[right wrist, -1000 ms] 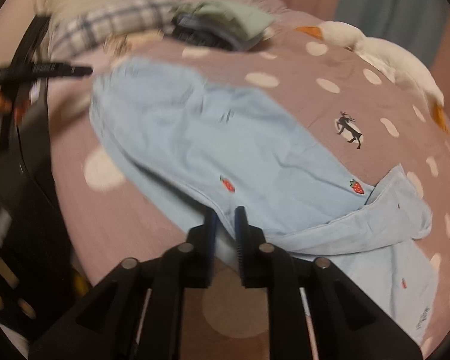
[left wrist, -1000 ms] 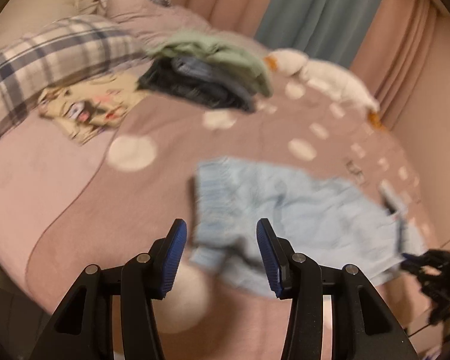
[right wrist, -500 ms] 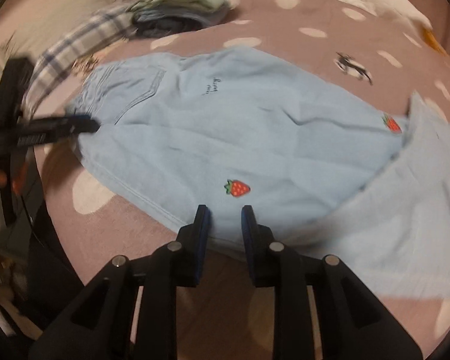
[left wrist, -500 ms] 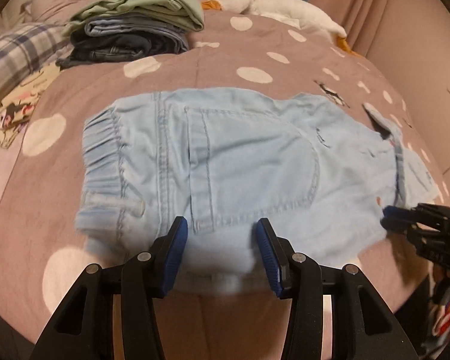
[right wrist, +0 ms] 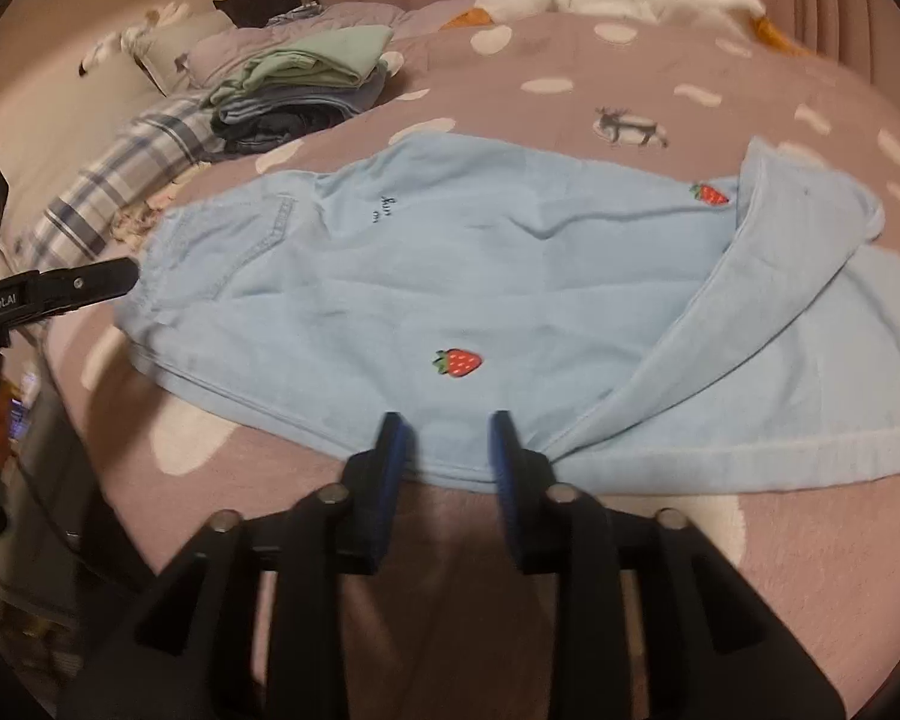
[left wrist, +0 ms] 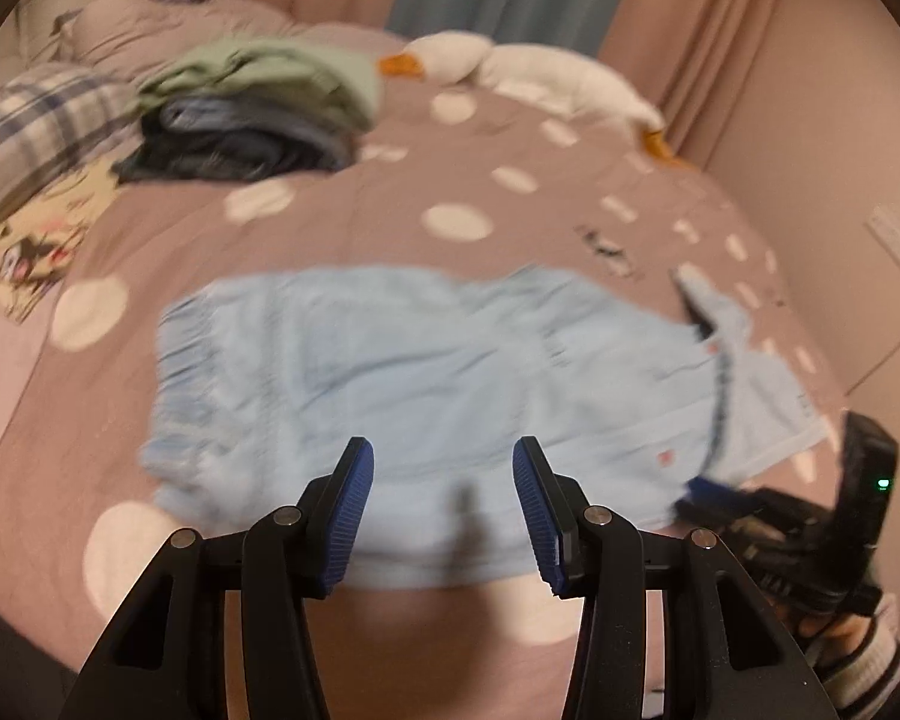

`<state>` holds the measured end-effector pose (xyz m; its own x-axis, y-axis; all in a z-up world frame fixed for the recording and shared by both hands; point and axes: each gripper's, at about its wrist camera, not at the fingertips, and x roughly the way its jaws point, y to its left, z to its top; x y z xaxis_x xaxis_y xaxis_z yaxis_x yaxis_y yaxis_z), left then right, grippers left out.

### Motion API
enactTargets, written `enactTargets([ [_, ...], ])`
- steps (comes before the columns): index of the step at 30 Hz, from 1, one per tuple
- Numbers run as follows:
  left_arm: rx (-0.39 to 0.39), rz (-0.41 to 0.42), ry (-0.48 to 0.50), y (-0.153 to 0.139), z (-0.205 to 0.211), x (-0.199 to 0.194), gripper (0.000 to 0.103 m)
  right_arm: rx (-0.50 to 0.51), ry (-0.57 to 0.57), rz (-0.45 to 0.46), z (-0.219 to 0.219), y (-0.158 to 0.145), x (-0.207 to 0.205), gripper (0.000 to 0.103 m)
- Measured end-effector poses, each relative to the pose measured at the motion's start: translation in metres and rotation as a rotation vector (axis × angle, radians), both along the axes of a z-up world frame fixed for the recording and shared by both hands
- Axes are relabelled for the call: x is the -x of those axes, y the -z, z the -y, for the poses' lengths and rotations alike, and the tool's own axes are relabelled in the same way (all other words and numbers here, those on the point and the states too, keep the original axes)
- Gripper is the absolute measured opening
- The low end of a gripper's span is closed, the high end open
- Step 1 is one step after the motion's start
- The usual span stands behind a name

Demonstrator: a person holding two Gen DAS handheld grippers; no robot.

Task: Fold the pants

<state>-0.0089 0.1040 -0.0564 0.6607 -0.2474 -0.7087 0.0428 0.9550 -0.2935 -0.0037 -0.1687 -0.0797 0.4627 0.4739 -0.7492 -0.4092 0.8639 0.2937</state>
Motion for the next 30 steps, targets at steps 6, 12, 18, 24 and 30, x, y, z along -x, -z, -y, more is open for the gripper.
enactTargets([
  [6, 0.037, 0.033, 0.101, -0.009, 0.04, -0.02, 0.047, -0.039, 0.026, 0.04, 0.017, -0.029, 0.017, 0.048],
  [12, 0.014, 0.016, 0.195, -0.001, 0.076, -0.036, 0.047, -0.068, 0.187, 0.036, 0.077, -0.046, 0.001, 0.055],
  [18, 0.0, -0.017, 0.302, 0.013, 0.118, -0.047, 0.047, -0.076, 0.41, -0.007, 0.141, -0.044, -0.052, 0.057],
  [24, 0.005, -0.081, 0.378, 0.033, 0.142, -0.062, 0.047, -0.046, 0.43, -0.084, 0.151, -0.04, -0.136, 0.057],
  [30, -0.011, -0.123, 0.384, 0.053, 0.144, -0.06, 0.047, 0.099, 0.424, -0.155, 0.114, -0.024, -0.223, 0.055],
])
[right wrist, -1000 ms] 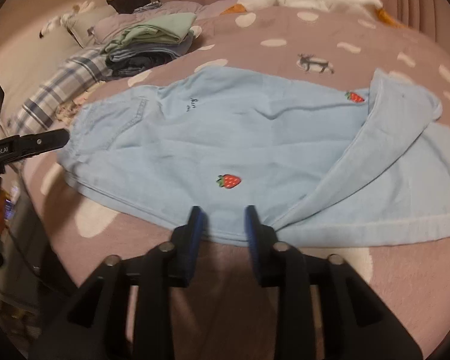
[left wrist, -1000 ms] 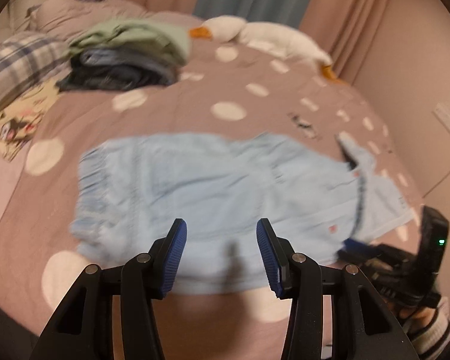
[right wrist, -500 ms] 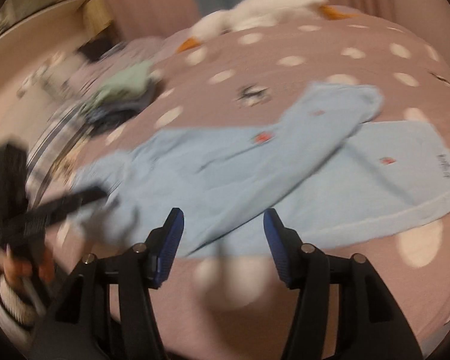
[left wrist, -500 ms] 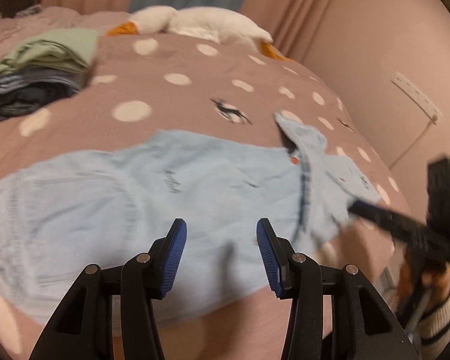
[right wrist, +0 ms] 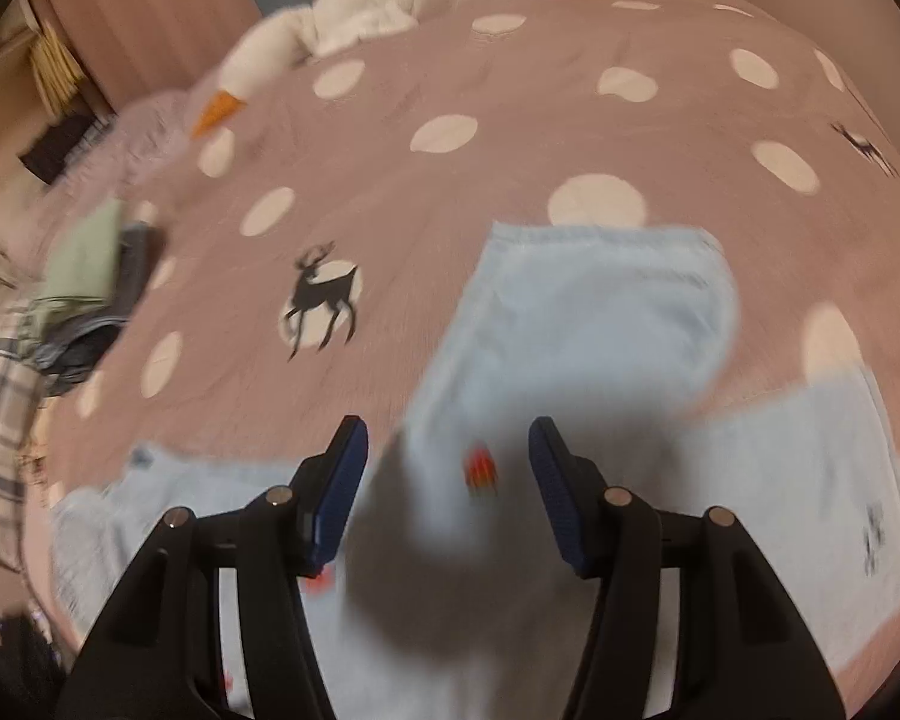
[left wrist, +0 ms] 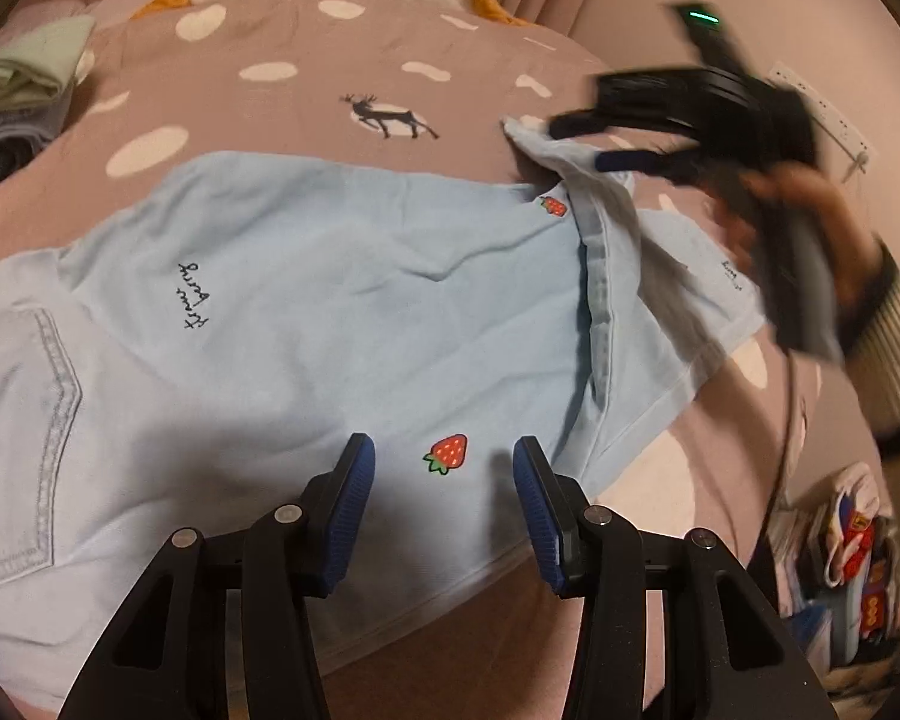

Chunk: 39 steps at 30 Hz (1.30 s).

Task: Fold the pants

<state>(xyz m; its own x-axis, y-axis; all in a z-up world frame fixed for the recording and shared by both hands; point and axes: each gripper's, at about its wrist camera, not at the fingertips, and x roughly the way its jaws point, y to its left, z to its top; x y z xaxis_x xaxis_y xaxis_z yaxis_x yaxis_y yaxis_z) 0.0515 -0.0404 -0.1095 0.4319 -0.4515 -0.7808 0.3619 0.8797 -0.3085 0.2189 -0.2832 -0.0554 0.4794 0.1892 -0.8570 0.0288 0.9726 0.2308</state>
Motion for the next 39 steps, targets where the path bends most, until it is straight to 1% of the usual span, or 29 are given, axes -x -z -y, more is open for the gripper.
enactTargets([
  [3, 0.007, -0.005, 0.002, -0.001, -0.002, 0.001, 0.047, 0.108, 0.003, -0.086, -0.011, 0.016, -0.022, 0.053],
  [4, 0.011, -0.008, 0.003, -0.001, -0.003, 0.002, 0.047, 0.146, -0.002, -0.11, -0.013, 0.022, -0.026, 0.047],
  [5, 0.015, -0.011, 0.002, -0.001, -0.004, 0.002, 0.047, 0.193, -0.001, -0.114, -0.014, 0.024, -0.027, 0.026],
  [6, 0.016, -0.011, 0.003, -0.002, -0.004, 0.002, 0.047, 0.201, -0.005, -0.103, -0.011, 0.023, -0.026, 0.014],
  [7, 0.016, -0.01, 0.004, -0.002, -0.004, 0.003, 0.047, 0.18, -0.004, -0.089, -0.006, 0.021, -0.023, 0.006],
  [8, 0.015, -0.01, 0.005, -0.002, -0.004, 0.003, 0.047, 0.154, 0.005, -0.071, 0.002, 0.016, -0.019, 0.004],
  [9, 0.014, -0.009, 0.006, -0.002, -0.004, 0.003, 0.047, 0.114, 0.024, -0.044, 0.012, 0.007, -0.011, 0.004],
  [11, 0.01, -0.009, 0.005, -0.002, -0.003, 0.001, 0.047, -0.007, 0.042, 0.04, 0.033, -0.014, 0.009, 0.004],
  [12, 0.009, -0.009, 0.003, -0.002, -0.002, 0.0, 0.047, -0.069, 0.062, 0.1, 0.05, -0.031, 0.028, 0.004],
  [14, 0.01, -0.008, -0.002, -0.002, -0.002, 0.0, 0.047, -0.154, 0.107, 0.194, 0.079, -0.055, 0.064, 0.005],
  [15, 0.01, -0.008, -0.003, -0.001, -0.001, 0.0, 0.047, -0.199, 0.143, 0.23, 0.097, -0.063, 0.086, 0.005],
  [17, 0.009, -0.007, -0.004, -0.001, -0.001, 0.001, 0.047, -0.258, 0.193, 0.261, 0.122, -0.067, 0.123, 0.005],
  [19, 0.002, -0.006, -0.002, -0.001, 0.0, 0.002, 0.047, -0.275, 0.244, 0.258, 0.142, -0.058, 0.154, 0.005],
  [21, -0.013, -0.006, 0.0, -0.001, 0.002, 0.003, 0.047, -0.329, 0.291, 0.227, 0.162, -0.033, 0.176, 0.007],
  [23, -0.031, -0.008, 0.001, -0.002, 0.004, 0.003, 0.047, -0.38, 0.357, 0.165, 0.175, -0.003, 0.19, 0.009],
  [24, -0.038, -0.009, 0.003, -0.003, 0.005, 0.003, 0.047, -0.42, 0.381, 0.137, 0.182, 0.014, 0.197, 0.009],
  [26, -0.062, -0.008, 0.01, -0.003, 0.006, 0.005, 0.047, -0.49, 0.434, 0.101, 0.189, 0.036, 0.207, 0.012],
  [27, -0.077, -0.006, 0.017, -0.004, 0.007, 0.006, 0.047, -0.557, 0.455, 0.114, 0.193, 0.044, 0.213, 0.013],
  [28, -0.089, -0.004, 0.023, -0.004, 0.008, 0.007, 0.047, -0.599, 0.471, 0.131, 0.195, 0.043, 0.215, 0.016],
  [29, -0.102, -0.002, 0.029, -0.005, 0.01, 0.007, 0.047, -0.631, 0.489, 0.154, 0.199, 0.043, 0.218, 0.025],
  [30, -0.107, -0.001, 0.032, -0.005, 0.01, 0.007, 0.047, -0.646, 0.509, 0.177, 0.203, 0.041, 0.219, 0.031],
  [31, -0.11, -0.001, 0.035, -0.005, 0.01, 0.008, 0.047, -0.652, 0.518, 0.191, 0.204, 0.037, 0.218, 0.042],
  [32, -0.112, -0.001, 0.043, -0.004, 0.011, 0.008, 0.047, -0.647, 0.526, 0.203, 0.206, 0.034, 0.216, 0.046],
  [34, -0.12, 0.002, 0.054, -0.004, 0.012, 0.01, 0.047, -0.589, 0.554, 0.18, 0.21, 0.034, 0.21, 0.045],
  [36, -0.13, 0.004, 0.065, -0.003, 0.014, 0.012, 0.047, -0.562, 0.56, 0.146, 0.213, 0.037, 0.2, 0.032],
  [37, -0.132, 0.002, 0.067, -0.003, 0.014, 0.013, 0.047, -0.539, 0.548, 0.134, 0.213, 0.036, 0.196, 0.017],
  [38, -0.131, -0.003, 0.066, -0.003, 0.014, 0.012, 0.047, -0.483, 0.528, 0.128, 0.209, 0.031, 0.192, 0.008],
  [39, -0.127, -0.008, 0.064, -0.003, 0.014, 0.011, 0.047, -0.438, 0.51, 0.135, 0.206, 0.026, 0.191, 0.007],
])
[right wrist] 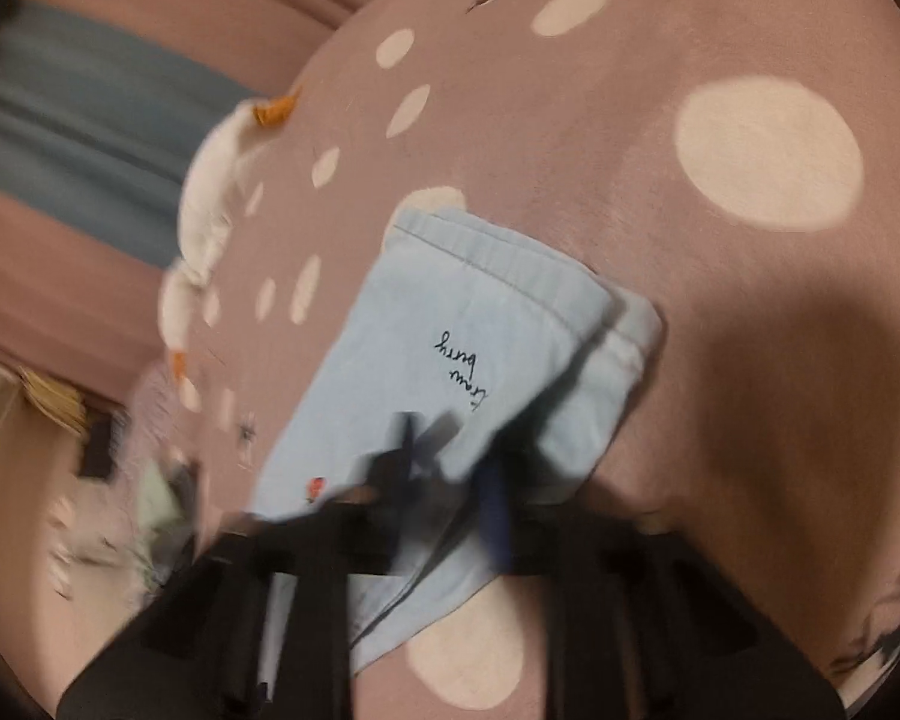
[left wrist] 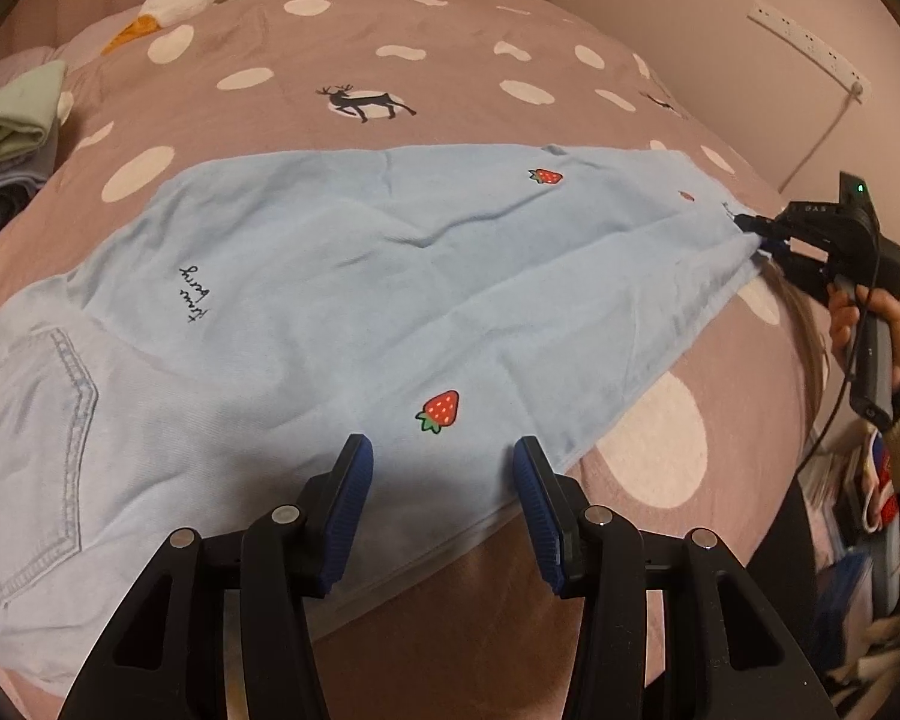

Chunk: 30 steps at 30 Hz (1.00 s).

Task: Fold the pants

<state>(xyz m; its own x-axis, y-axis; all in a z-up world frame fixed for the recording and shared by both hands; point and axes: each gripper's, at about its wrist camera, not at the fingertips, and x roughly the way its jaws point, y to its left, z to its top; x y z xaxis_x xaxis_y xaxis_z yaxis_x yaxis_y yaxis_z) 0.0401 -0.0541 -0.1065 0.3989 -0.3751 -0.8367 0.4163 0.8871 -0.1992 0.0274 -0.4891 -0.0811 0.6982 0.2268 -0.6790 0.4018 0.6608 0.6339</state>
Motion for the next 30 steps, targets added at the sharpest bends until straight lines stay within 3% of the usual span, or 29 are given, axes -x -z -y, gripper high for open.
enactTargets([
  [3, 0.008, -0.01, -0.005, 0.0, -0.002, -0.001, 0.047, 0.055, -0.002, 0.041, 0.001, -0.022, 0.009, 0.004],
  [6, 0.008, -0.014, 0.003, 0.0, -0.002, -0.001, 0.047, 0.098, 0.011, -0.025, 0.015, -0.01, 0.007, 0.005],
  [8, 0.007, -0.012, 0.014, -0.003, -0.005, 0.002, 0.047, 0.023, 0.029, -0.101, 0.029, 0.015, 0.007, 0.004],
  [10, 0.017, -0.007, 0.013, -0.01, -0.014, 0.007, 0.047, -0.015, 0.073, -0.08, 0.035, 0.015, 0.015, 0.003],
  [12, 0.052, -0.006, 0.002, -0.018, -0.028, 0.015, 0.047, 0.138, 0.157, -0.092, 0.036, -0.004, 0.029, 0.018],
  [14, 0.111, -0.002, -0.019, -0.028, -0.048, 0.023, 0.047, 0.285, 0.229, -0.091, 0.031, -0.023, 0.042, 0.045],
  [15, 0.13, 0.003, -0.035, -0.032, -0.056, 0.024, 0.047, 0.313, 0.227, -0.072, 0.027, -0.03, 0.045, 0.046],
  [18, 0.148, 0.035, -0.148, -0.04, -0.084, 0.02, 0.047, 0.337, 0.033, 0.008, -0.011, -0.044, 0.035, 0.045],
  [22, 0.175, 0.034, -0.376, -0.035, -0.125, 0.008, 0.047, 0.311, -0.384, 0.088, -0.102, -0.041, 0.008, 0.017],
  [23, 0.171, 0.033, -0.423, -0.032, -0.134, 0.008, 0.047, 0.343, -0.457, 0.083, -0.127, -0.037, 0.002, 0.009],
  [25, 0.168, 0.034, -0.479, -0.028, -0.149, 0.009, 0.047, 0.424, -0.562, 0.069, -0.167, -0.029, -0.005, 0.008],
  [28, 0.103, 0.002, -0.544, -0.013, -0.17, 0.014, 0.047, 0.441, -0.705, -0.001, -0.2, -0.009, -0.008, 0.008],
  [30, 0.151, -0.027, -0.544, -0.003, -0.184, 0.022, 0.047, 0.508, -0.803, -0.084, -0.216, 0.013, 0.004, 0.009],
])
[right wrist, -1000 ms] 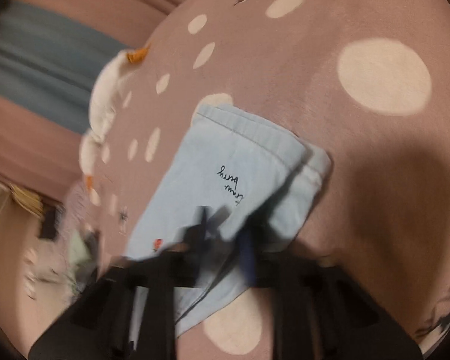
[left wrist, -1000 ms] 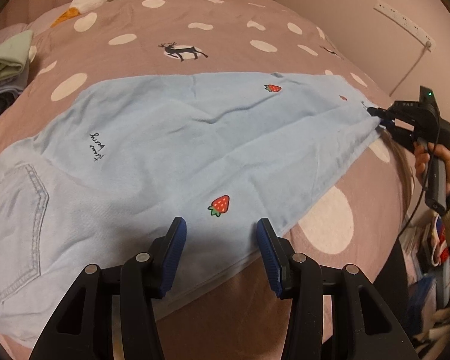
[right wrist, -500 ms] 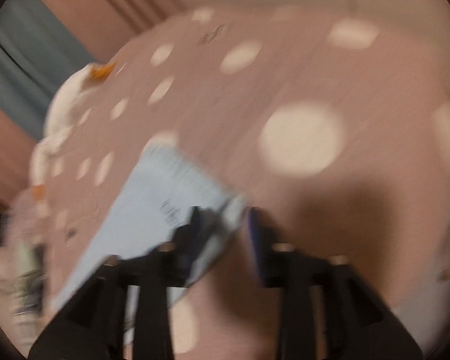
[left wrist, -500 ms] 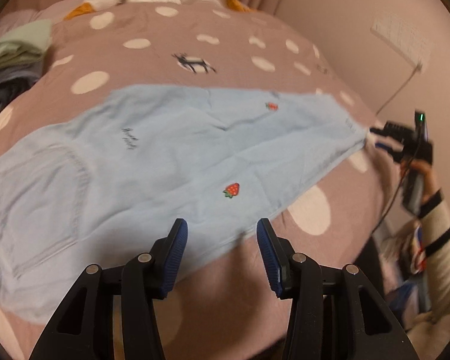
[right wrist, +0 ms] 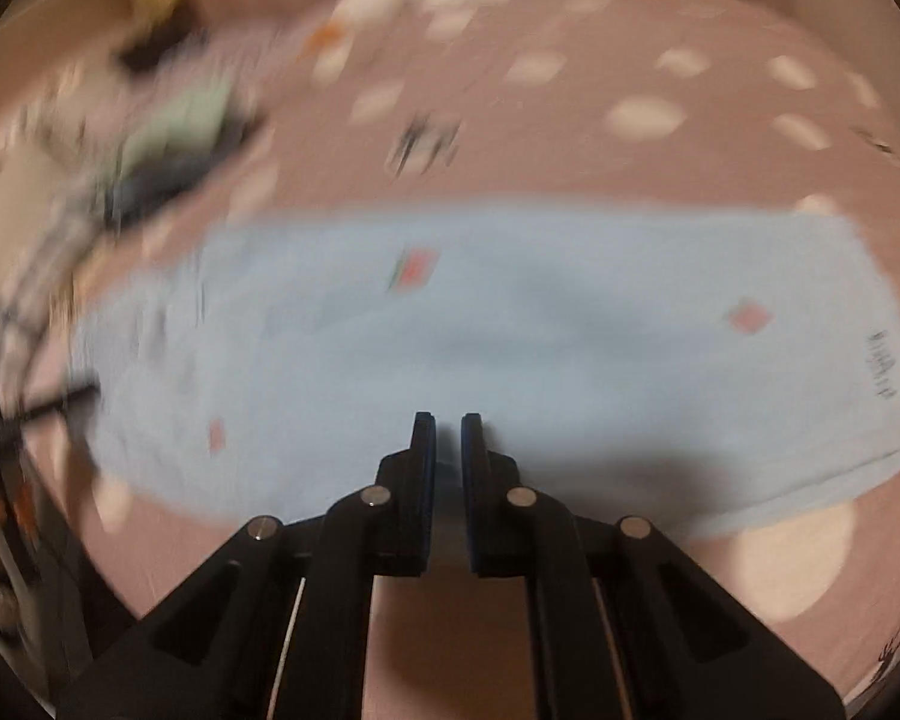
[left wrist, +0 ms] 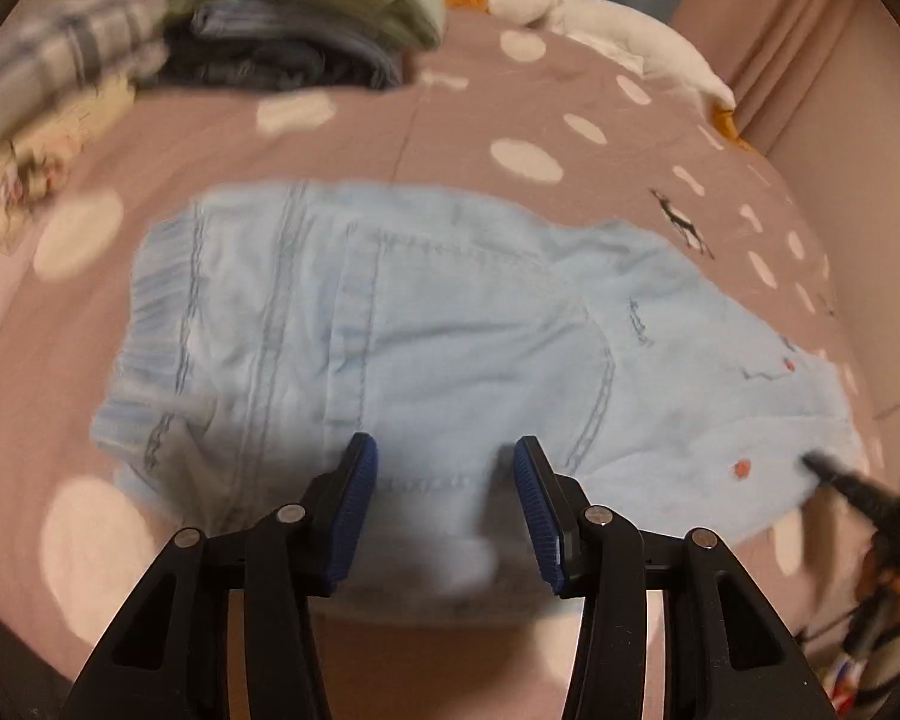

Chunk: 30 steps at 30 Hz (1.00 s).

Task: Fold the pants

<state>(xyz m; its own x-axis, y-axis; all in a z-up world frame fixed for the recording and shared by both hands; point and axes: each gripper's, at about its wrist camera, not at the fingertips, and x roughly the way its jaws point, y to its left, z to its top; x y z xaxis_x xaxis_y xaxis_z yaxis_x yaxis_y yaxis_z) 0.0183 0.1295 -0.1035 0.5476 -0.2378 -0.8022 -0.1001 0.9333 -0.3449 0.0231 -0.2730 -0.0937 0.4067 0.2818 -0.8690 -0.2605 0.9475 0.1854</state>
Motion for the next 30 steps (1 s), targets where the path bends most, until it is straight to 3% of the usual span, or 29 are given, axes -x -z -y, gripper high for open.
enactTargets([
  [2, 0.044, 0.025, 0.006, -0.002, -0.006, 0.008, 0.047, 0.041, -0.019, 0.061, -0.003, -0.004, 0.014, 0.009],
  [7, 0.008, 0.029, -0.003, -0.008, 0.001, 0.012, 0.047, -0.076, 0.026, -0.062, 0.018, -0.009, 0.033, 0.011],
  [9, -0.04, 0.035, 0.011, -0.014, 0.007, 0.008, 0.048, -0.095, 0.027, -0.013, 0.016, -0.024, 0.037, 0.012],
  [11, -0.066, 0.068, 0.036, -0.022, 0.008, 0.005, 0.052, -0.19, 0.005, 0.037, 0.006, -0.04, 0.036, 0.017],
  [14, -0.069, 0.119, 0.048, -0.03, 0.011, -0.008, 0.064, -0.29, -0.053, 0.056, -0.023, -0.048, 0.016, 0.024],
  [17, -0.085, 0.127, 0.037, -0.025, 0.008, -0.021, 0.064, -0.3, -0.1, 0.045, -0.068, -0.04, -0.015, 0.024],
  [20, -0.077, 0.046, 0.012, 0.0, -0.002, -0.035, 0.064, -0.326, -0.131, 0.019, -0.12, -0.029, -0.052, 0.023],
  [25, -0.162, 0.073, 0.047, 0.004, 0.011, -0.031, 0.067, -0.235, -0.118, 0.006, -0.17, -0.019, -0.103, 0.023],
  [30, -0.169, 0.077, 0.067, 0.004, 0.011, -0.034, 0.07, -0.151, -0.025, -0.02, -0.181, -0.01, -0.148, 0.017],
])
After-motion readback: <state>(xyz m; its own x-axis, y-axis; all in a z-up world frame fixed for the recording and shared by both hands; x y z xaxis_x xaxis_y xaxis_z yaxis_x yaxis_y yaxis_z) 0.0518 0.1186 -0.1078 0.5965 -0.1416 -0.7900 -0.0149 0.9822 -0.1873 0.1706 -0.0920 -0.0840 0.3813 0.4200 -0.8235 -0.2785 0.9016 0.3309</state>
